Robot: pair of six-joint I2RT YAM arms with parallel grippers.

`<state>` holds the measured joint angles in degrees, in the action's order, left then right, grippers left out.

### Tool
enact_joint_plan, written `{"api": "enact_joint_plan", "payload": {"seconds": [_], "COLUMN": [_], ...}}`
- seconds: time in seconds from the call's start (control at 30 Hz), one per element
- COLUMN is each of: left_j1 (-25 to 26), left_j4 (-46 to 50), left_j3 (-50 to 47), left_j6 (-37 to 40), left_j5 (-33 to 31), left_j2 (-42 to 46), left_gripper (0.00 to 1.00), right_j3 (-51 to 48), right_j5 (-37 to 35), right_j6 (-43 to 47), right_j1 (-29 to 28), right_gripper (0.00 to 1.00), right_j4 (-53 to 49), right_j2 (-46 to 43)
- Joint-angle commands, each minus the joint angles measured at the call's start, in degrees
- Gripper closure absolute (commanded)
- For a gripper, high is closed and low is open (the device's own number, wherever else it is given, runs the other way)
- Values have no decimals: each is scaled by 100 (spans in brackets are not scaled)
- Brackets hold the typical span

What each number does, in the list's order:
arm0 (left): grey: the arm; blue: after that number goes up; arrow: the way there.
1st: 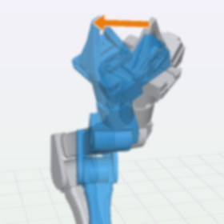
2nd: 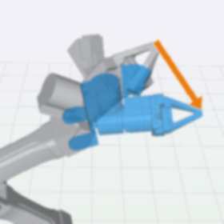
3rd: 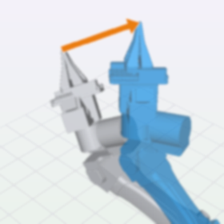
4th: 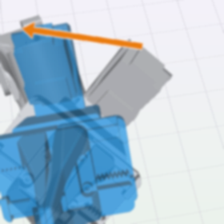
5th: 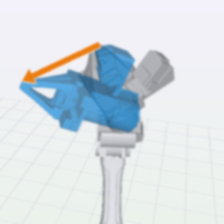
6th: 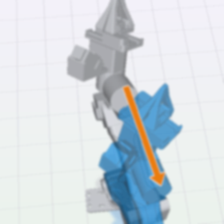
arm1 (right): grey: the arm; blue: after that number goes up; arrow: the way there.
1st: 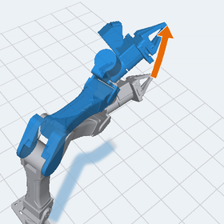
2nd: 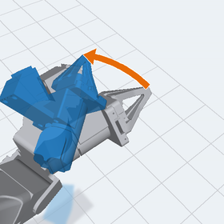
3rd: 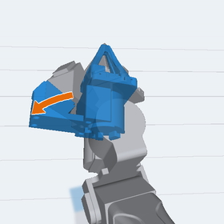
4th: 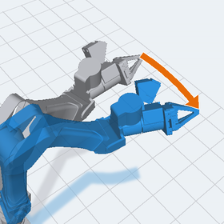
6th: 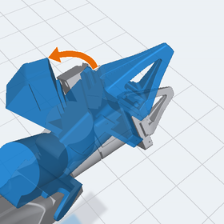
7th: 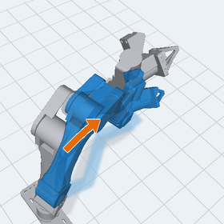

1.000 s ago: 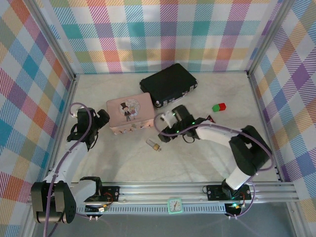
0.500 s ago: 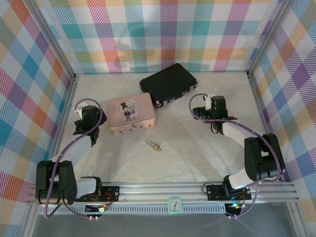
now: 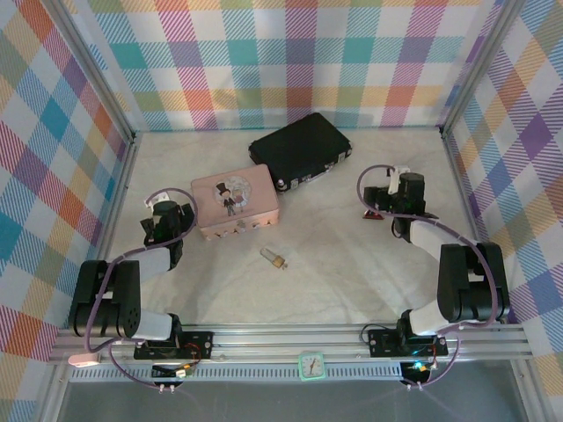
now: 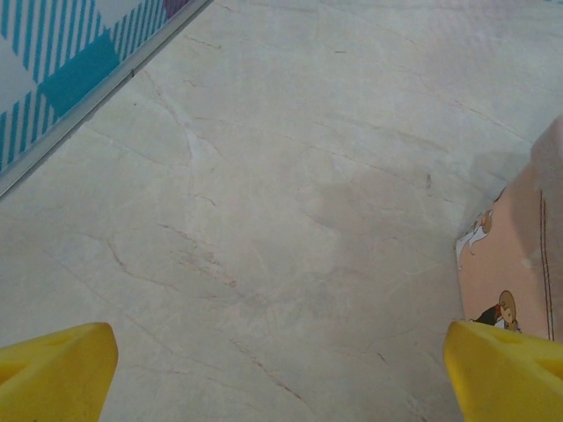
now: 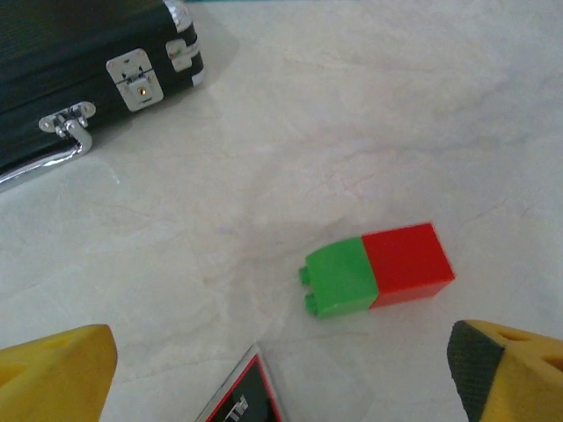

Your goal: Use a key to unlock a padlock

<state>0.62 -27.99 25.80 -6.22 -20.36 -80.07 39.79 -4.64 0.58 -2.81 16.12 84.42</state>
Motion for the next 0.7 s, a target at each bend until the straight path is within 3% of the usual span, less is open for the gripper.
{"api": "enact_joint_plan", "payload": {"seconds": [0.0, 0.07, 0.13, 0.27, 0.33, 0.4, 0.57, 0.67], "left_j1": [77, 126, 178, 302, 333, 375, 398, 458], "left_j4": [-1018, -2001, -2834, -3603, -3204, -3313, -2383, -2347], "left_j3": [-146, -549, -850, -968, -885, -865, -379, -348], "left_j6": [185, 217, 288, 462, 446, 494, 512, 581], "left_j5": [562, 695, 663, 641, 606, 507, 546, 487], "left_j2": [-52, -259, -578, -1046, -926, -1002, -1009, -1028], "left_gripper": [5, 4, 4, 4, 3, 3, 2, 0], "right_j3": [-467, -868, -924, -1300, -1424, -1687, -1615, -1615], "right_j5": [4, -40, -40, 91, 301, 440, 409, 412], "right_j6": [-96, -40, -57, -31, 3, -129, -168, -163], "right_j1": [-16, -18, -1, 17, 58, 206, 251, 246], "right_gripper": [1, 1, 1, 1, 1, 1, 1, 1], "right_j4": [532, 1361, 1539, 2474, 2613, 3457, 3142, 3154], "right_j2": [-85, -27, -27, 178, 134, 471, 380, 368]}}
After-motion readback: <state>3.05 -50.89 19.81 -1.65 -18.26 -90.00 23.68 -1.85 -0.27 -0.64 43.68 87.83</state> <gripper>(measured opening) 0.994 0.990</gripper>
